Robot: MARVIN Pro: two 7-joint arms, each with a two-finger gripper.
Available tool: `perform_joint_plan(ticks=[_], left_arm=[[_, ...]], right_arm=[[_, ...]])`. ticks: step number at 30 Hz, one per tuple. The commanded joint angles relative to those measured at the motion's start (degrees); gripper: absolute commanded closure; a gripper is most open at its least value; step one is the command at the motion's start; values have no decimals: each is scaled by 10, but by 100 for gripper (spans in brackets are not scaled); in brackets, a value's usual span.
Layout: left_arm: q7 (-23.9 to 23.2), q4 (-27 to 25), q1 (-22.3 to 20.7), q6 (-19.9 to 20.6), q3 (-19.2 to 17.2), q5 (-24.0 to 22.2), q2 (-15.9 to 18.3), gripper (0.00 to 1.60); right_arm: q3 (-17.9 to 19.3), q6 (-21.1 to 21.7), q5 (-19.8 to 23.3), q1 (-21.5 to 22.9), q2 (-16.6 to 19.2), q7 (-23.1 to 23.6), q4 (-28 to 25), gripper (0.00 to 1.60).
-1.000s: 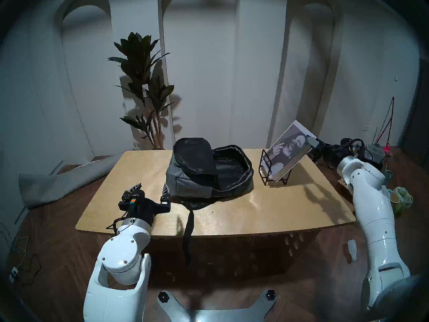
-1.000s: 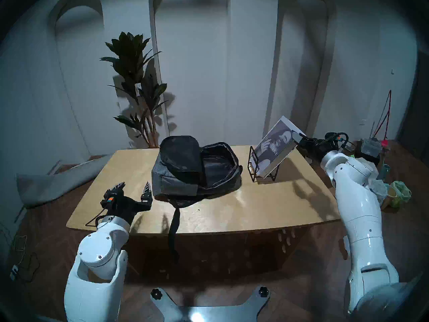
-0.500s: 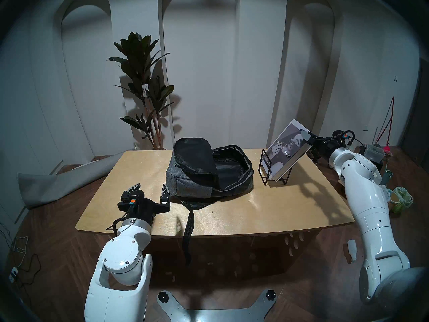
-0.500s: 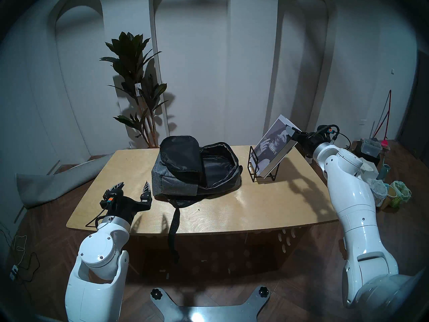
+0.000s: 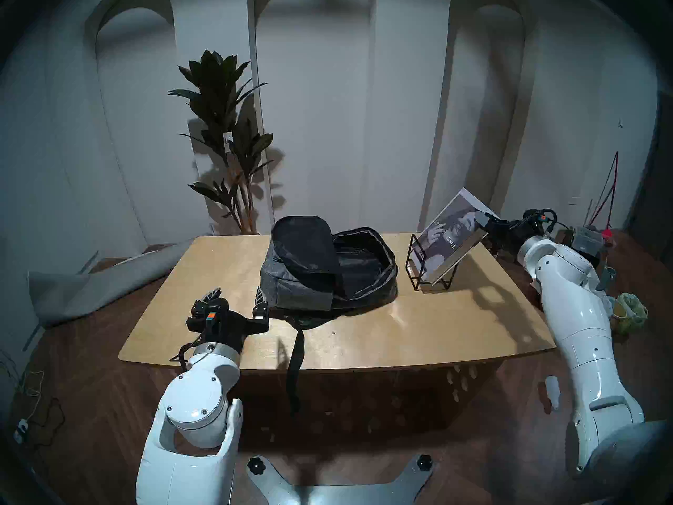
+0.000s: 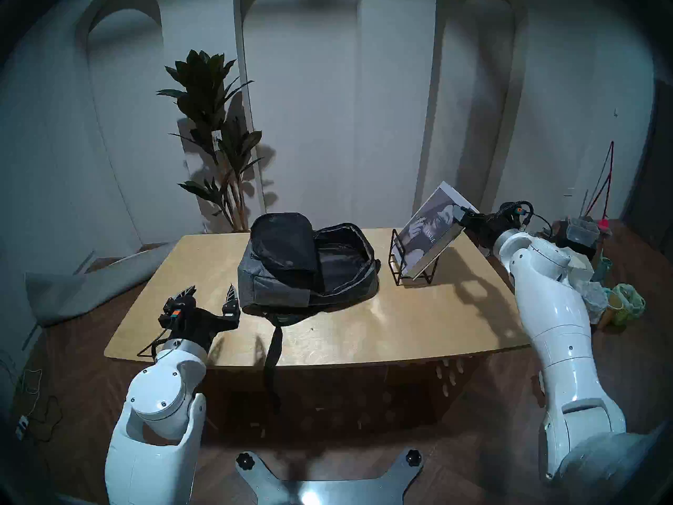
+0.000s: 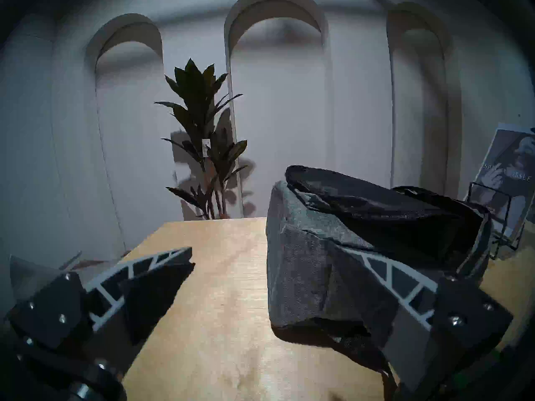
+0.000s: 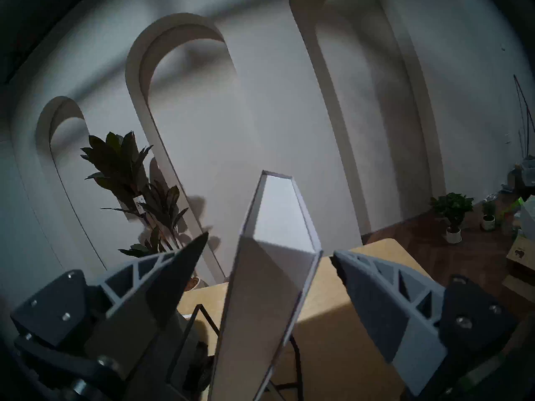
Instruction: Put the book into the bag and close the bag
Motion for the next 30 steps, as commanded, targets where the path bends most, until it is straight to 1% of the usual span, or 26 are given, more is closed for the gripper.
perform_joint_plan(ticks=[1, 13, 22, 30], left_arm=[[-1, -7, -8, -5, 2, 1, 1, 0], [11, -8, -6, -5, 4, 5, -2, 0], [13, -6, -9, -4, 4, 4, -1, 0], [14, -2, -13, -4, 5, 4, -1, 0]], right_arm=[[1, -10, 2, 6, -4, 5, -3, 0], [-10, -21, -9, 17, -17, -2, 15, 0], [-10, -35, -19, 28, -24, -5, 33, 0], [-8, -38, -21, 34, -28, 0, 39, 0]])
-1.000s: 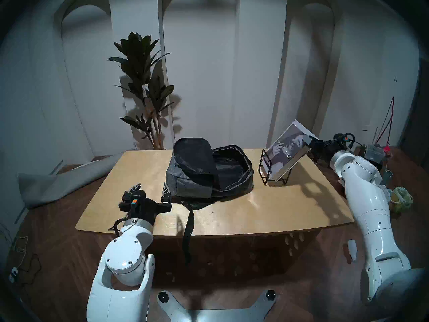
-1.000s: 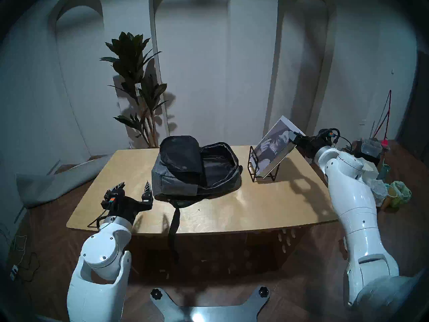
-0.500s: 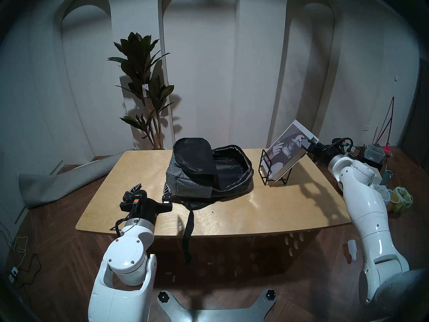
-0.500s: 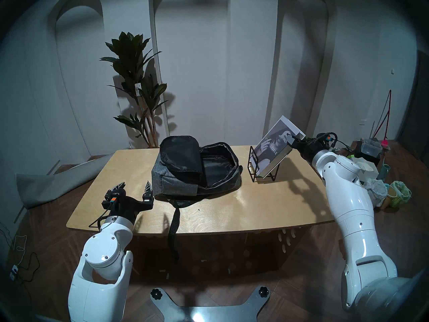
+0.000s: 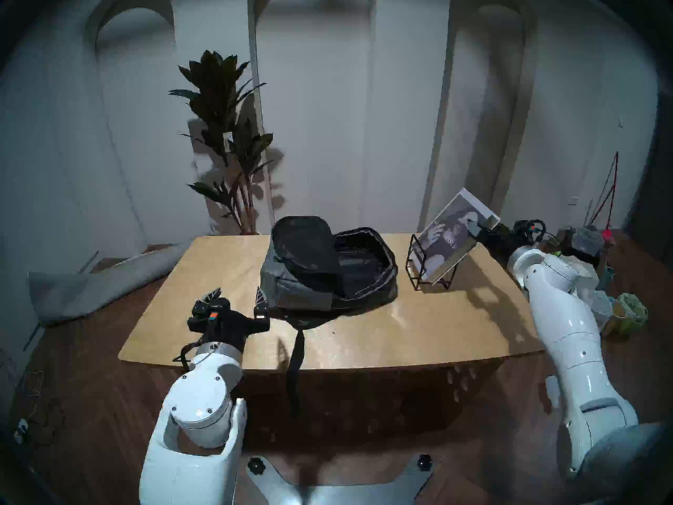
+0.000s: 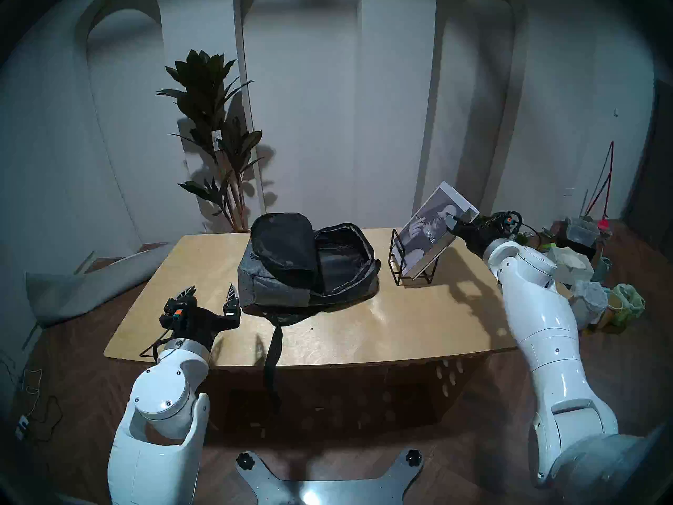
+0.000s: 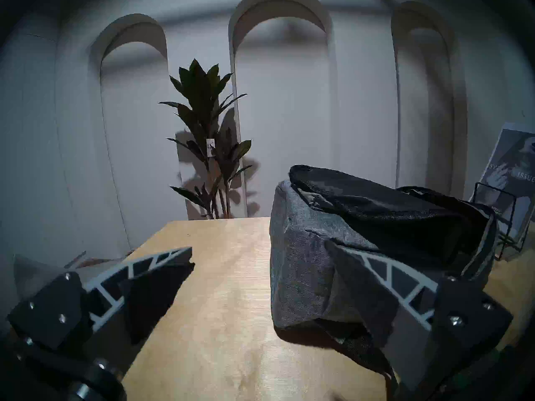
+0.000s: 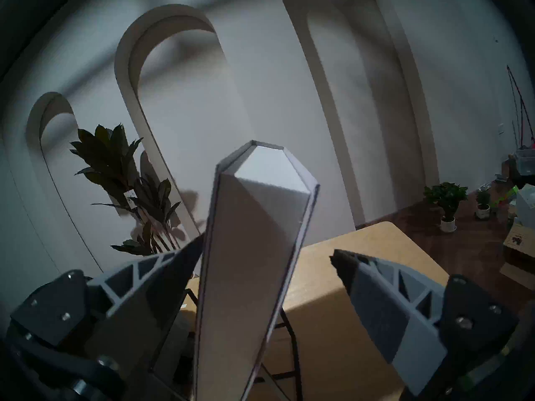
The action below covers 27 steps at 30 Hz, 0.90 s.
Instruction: Put the book into the bag and close the bag
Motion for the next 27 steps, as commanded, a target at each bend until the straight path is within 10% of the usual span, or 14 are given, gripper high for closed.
perform_joint_plan(ticks=[1, 8, 9, 14, 15, 27], left_arm=[[-2, -7, -9, -4, -1, -1, 2, 0], [0, -5, -11, -5, -1, 0, 0, 0], [0, -4, -11, -5, 0, 0, 0, 0], [1, -3, -12, -6, 0, 0, -1, 0], [1, -2, -12, -6, 0, 0, -2, 0], [3, -2, -14, -5, 3, 4, -1, 0]], right_arm=[[4, -11, 3, 20, -1, 6, -2, 0], [4, -15, 1, 27, -2, 10, 1, 15], [4, -15, 0, 28, -2, 10, 2, 83], [4, -17, -2, 30, -3, 9, 2, 129], [4, -18, -3, 30, -4, 9, 3, 160], [14, -20, 5, 25, -5, 16, -15, 160]])
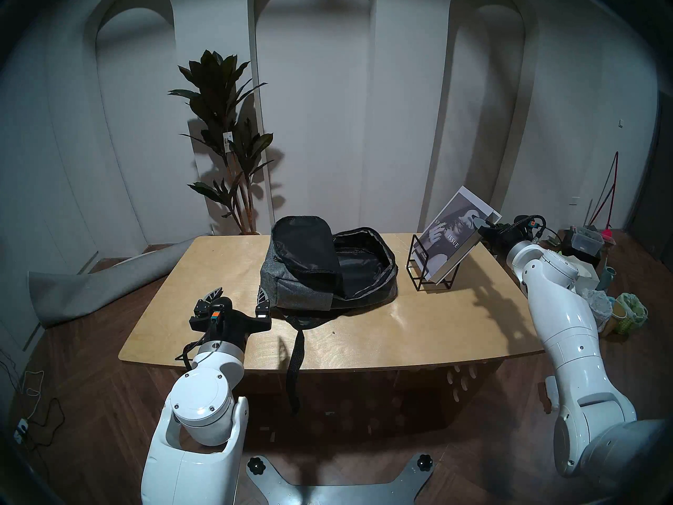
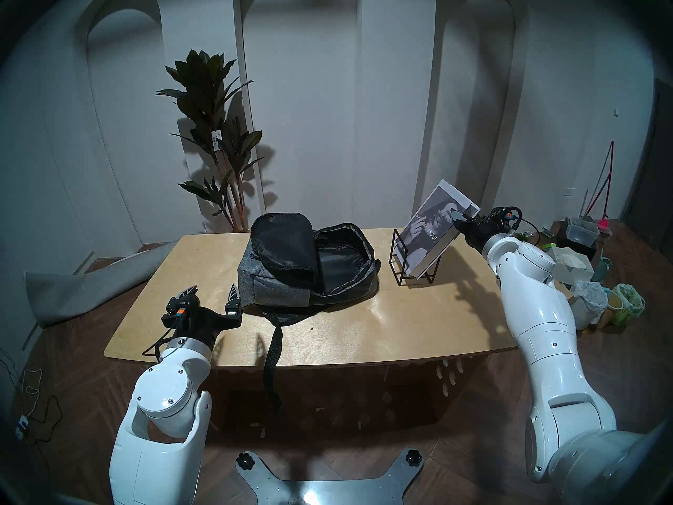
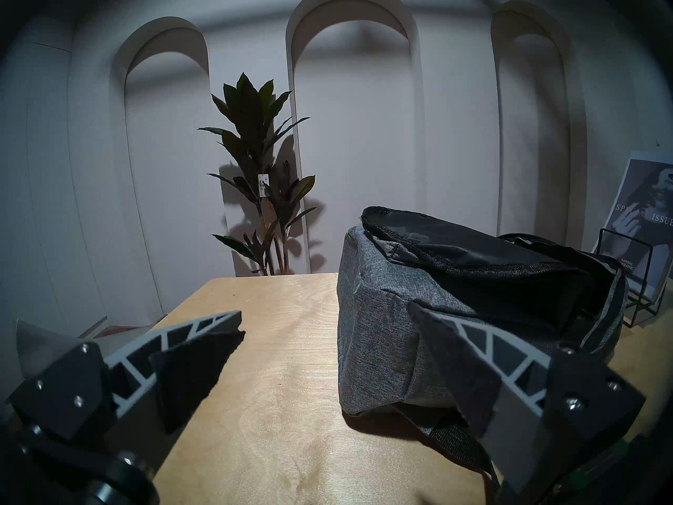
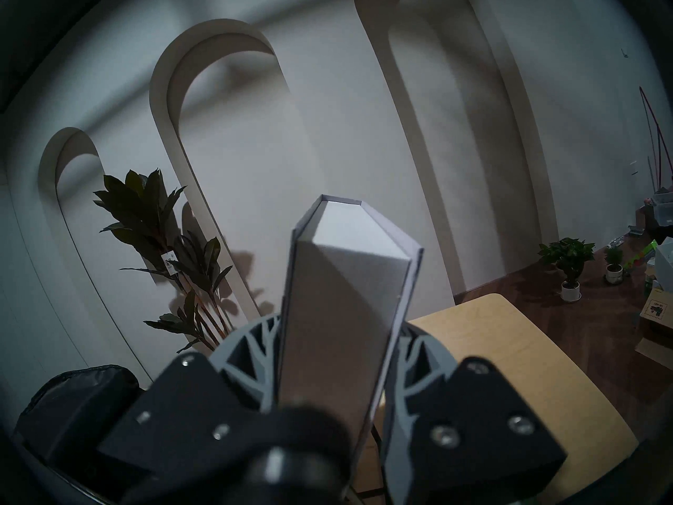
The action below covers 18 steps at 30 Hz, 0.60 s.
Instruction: Put the book into the bag and close the bag
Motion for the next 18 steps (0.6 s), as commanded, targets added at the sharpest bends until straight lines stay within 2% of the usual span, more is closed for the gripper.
perform_joint_plan(ticks=[1, 12, 18], left_arm=[[3, -10, -7, -4, 0, 2, -1, 0], [4, -11, -9, -5, 2, 1, 0, 0], [4, -3, -11, -2, -4, -6, -4, 0]], right_arm=[[15, -12, 11, 7, 1, 7, -33, 160], [39, -13, 14, 0, 12, 3, -91, 160], [44, 0, -11, -7, 51, -5, -144, 160]])
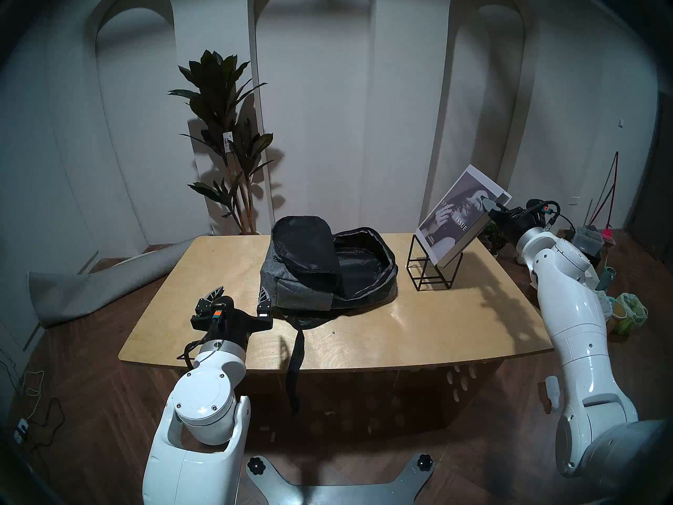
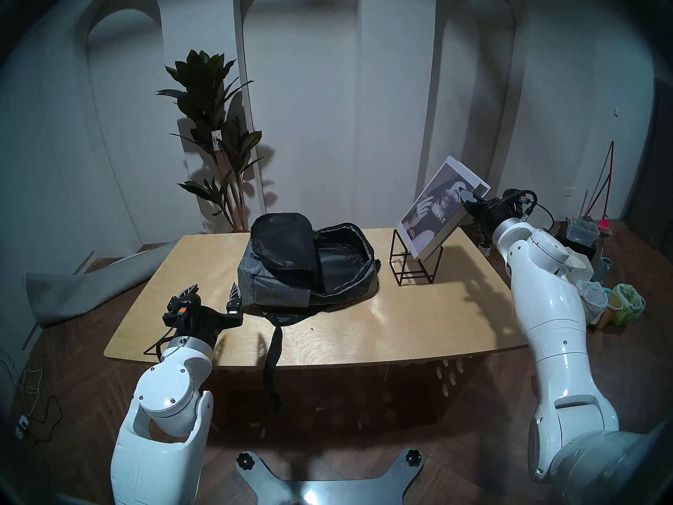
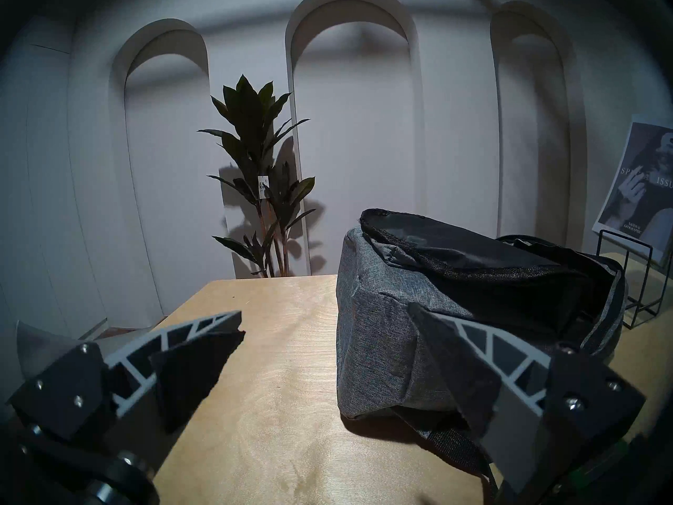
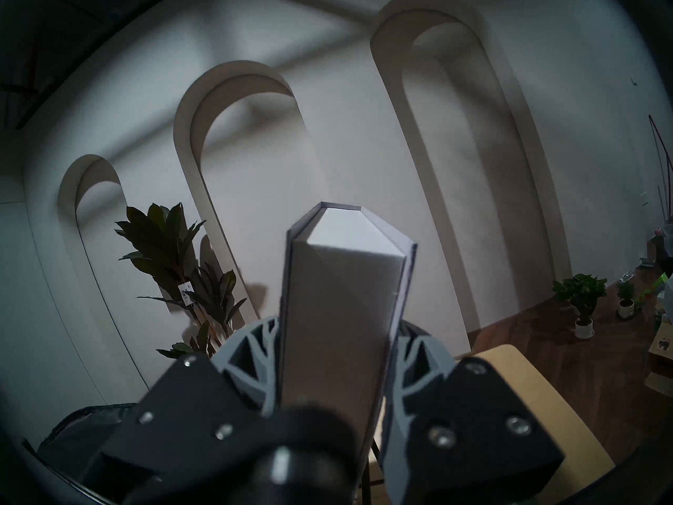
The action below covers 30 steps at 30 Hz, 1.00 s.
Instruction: Put the book into the bag and close the bag
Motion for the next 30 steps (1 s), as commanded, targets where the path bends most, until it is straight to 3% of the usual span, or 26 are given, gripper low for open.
perform_joint_plan(ticks=[1, 12, 22, 25, 27, 29, 30], left_arm=[[0, -3, -8, -2, -7, -8, -3, 0], [-6, -2, -11, -5, -17, -21, 1, 0], [-14, -8, -6, -8, -31, -35, 3, 0], [-15, -8, -6, -8, -33, -37, 4, 0], [-16, -7, -5, -8, -34, -38, 4, 0], [-16, -8, -4, -9, -35, -39, 5, 0], [-17, -8, -3, -9, -36, -40, 5, 0]], right_arm=[[17, 3, -15, 3, 37, -2, -66, 160], [59, 20, 5, -2, 29, -25, -130, 160], [86, 89, 80, -14, -33, -64, -205, 160], [76, 92, 108, -15, -66, -74, -219, 160], [55, 91, 128, -16, -69, -79, -223, 160], [42, 88, 128, -17, -96, -89, -230, 160], [26, 87, 140, -19, -88, -99, -230, 160]])
